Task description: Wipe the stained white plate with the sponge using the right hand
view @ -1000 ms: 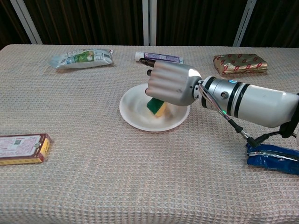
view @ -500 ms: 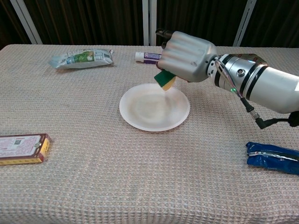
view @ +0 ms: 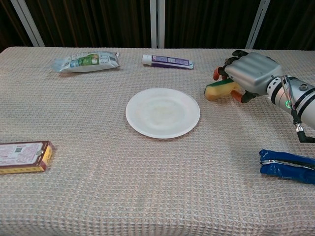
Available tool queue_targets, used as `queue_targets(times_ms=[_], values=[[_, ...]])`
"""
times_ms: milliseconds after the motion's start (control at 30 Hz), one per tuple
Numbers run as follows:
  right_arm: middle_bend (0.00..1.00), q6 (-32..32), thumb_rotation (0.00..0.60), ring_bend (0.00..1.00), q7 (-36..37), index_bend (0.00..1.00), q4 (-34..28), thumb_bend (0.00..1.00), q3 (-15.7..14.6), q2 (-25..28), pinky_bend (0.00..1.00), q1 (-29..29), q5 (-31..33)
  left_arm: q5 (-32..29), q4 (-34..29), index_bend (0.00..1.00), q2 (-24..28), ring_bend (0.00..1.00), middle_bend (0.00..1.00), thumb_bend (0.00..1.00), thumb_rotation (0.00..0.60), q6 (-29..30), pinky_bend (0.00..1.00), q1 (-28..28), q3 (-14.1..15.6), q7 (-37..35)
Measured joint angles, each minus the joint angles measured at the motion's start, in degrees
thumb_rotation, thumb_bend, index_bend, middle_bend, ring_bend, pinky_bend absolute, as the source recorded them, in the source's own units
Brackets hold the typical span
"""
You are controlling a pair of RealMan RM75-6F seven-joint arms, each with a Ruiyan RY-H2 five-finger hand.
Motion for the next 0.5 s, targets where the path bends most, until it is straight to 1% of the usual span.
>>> queue_targets(times_ms=[33, 100, 167, 233, 333, 400, 500], values=[[0.05, -0.3, 0.6, 0.0, -0.2, 0.0, 0.0, 0.2, 0.1, 0.0, 0.0, -0.2, 0.7, 0.1, -0.2, 0.16, 0.0, 0.06, 0.07, 0.02, 0.6, 0.1, 0.09, 0.1, 0.1, 0.1], [0.01, -0.7, 0.6, 0.0, -0.7, 0.0, -0.7, 0.13, 0.6, 0.5, 0.0, -0.7, 2.4, 0.0, -0.5, 0.16, 0.2, 0.06, 0.07, 0.02, 0.6, 0.2, 0.09, 0.1, 0.1, 0.3], [0.0, -0.5, 0.6, 0.0, -0.6, 0.0, -2.6, 0.08, 1.0, 1.6, 0.0, -1.6, 3.5, 0.0, -0.7, 0.16, 0.4, 0.06, 0.07, 0.02, 0.6, 0.3, 0.09, 0.2, 0.0, 0.5], [0.0, 0.2, 0.6, 0.0, 0.1, 0.0, -5.1, 0.07, 1.3, 3.2, 0.0, -2.6, 3.9, 0.0, -0.7, 0.16, 0.5, 0.06, 0.07, 0.02, 0.6, 0.3, 0.09, 0.3, 0.0, 0.4], [0.0, 3.1, 0.6, 0.0, 3.2, 0.0, -10.8, 0.07, 1.3, 7.4, 0.0, -5.3, 3.5, -0.1, -0.7, 0.16, 0.6, 0.06, 0.07, 0.02, 0.6, 0.3, 0.09, 0.2, -0.2, 0.4], [0.01, 6.6, 0.6, 0.0, 6.2, 0.0, -15.2, 0.08, 0.9, 11.2, 0.0, -8.0, 2.4, 0.0, -0.8, 0.16, 0.6, 0.06, 0.07, 0.02, 0.6, 0.4, 0.09, 0.1, -0.3, 0.4], [0.06, 13.5, 0.6, 0.0, 11.1, 0.0, -20.1, 0.14, -0.2, 16.7, 0.0, -12.6, -0.4, 0.2, -1.1, 0.16, 0.7, 0.06, 0.07, 0.02, 0.6, 0.5, 0.09, -0.1, -0.5, 0.6]])
